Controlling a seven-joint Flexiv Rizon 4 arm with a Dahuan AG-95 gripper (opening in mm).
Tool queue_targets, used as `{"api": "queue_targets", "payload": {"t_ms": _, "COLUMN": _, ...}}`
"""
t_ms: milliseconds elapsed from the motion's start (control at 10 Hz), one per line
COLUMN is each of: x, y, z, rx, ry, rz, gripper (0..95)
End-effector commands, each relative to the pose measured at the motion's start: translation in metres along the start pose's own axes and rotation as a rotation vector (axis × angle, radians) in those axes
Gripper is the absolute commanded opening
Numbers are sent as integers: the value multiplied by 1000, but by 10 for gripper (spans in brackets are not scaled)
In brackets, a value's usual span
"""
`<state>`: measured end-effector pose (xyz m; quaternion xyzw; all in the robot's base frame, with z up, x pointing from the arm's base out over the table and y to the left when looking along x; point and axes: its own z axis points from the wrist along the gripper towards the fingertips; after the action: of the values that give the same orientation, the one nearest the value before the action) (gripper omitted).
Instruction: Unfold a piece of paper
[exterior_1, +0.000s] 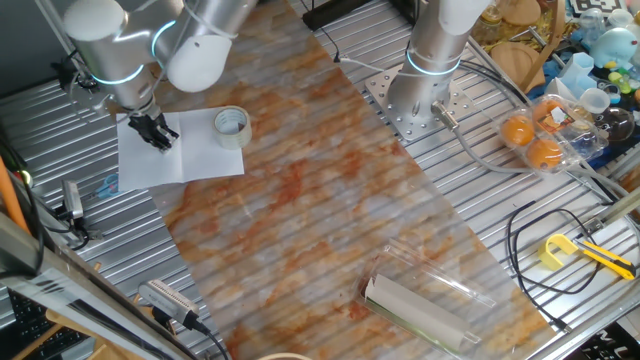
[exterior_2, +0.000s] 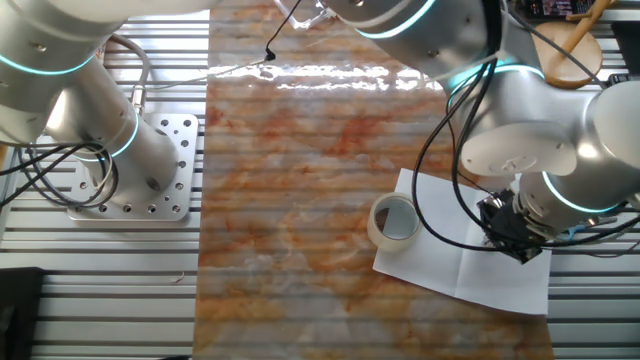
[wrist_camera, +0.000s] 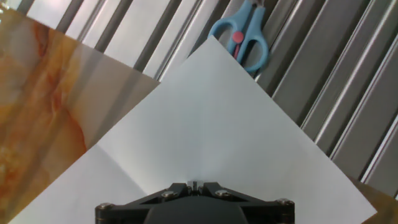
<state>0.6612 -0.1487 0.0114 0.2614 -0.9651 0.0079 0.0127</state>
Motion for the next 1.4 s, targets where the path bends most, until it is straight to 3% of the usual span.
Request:
{"api": "queue_targets", "payload": {"t_ms": 100, "x": 1, "y": -1, "z": 1, "rx": -13, "ry": -5, "rz": -6, "gripper": 0}}
{"api": "queue_targets", "payload": {"t_ms": 600, "x": 2, "y": -1, "z": -10, "rx": -27, "ry": -3, "rz": -9, "gripper": 0}}
{"api": "queue_targets", "payload": {"t_ms": 900, "x": 7, "y": 4, "z": -6, "rx": -48, "ry": -13, "rz": 7, "gripper": 0}}
{"api": "queue_targets", "payload": {"t_ms": 1400, "x": 2, "y": 26, "z": -11, "rx": -16, "ry": 8, "rz": 71, "gripper": 0}}
